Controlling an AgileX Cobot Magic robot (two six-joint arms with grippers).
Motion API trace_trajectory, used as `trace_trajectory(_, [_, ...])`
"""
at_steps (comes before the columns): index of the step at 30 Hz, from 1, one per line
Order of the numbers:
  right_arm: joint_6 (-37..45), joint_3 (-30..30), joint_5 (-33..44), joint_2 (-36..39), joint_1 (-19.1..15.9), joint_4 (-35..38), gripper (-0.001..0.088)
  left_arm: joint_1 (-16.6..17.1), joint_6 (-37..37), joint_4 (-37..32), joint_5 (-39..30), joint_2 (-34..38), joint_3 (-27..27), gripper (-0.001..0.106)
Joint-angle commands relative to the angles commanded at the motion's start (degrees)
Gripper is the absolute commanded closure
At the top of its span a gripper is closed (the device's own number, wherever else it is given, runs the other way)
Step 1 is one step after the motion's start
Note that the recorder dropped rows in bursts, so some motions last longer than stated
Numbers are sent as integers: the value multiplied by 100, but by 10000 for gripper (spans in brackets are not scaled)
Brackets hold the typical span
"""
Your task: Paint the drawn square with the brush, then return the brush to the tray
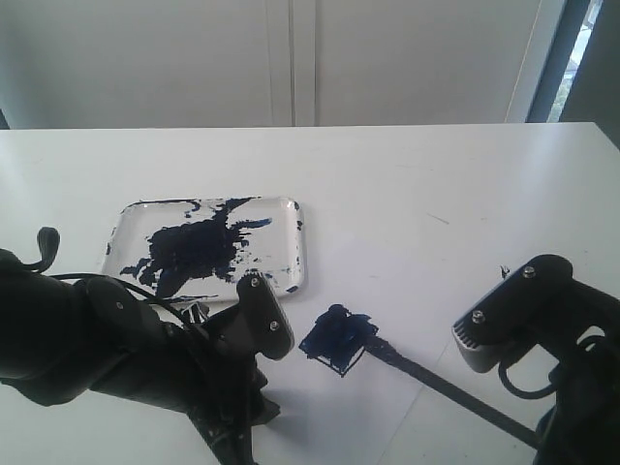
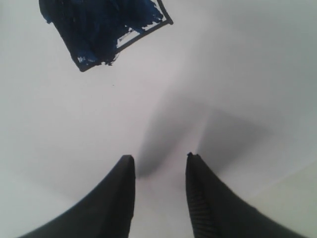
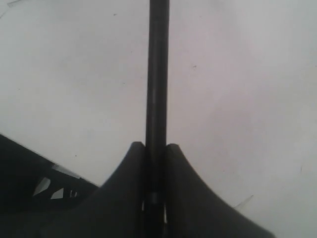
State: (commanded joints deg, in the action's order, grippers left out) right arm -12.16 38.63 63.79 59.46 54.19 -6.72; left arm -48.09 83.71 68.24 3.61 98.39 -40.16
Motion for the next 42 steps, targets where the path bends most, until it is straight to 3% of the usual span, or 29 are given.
trace_trajectory(16, [485,0,59,0,0,707,868,0,0,0,49,0,0,647])
trace_trajectory(27, [487,0,82,0,0,718,868,0,0,0,83,0,0,647])
trace_trajectory(37, [454,22,-819,0,0,672,868,0,0,0,-26,0,0,647])
trace_trajectory(42, [454,12,-872,0,0,672,868,0,0,0,-26,0,0,647])
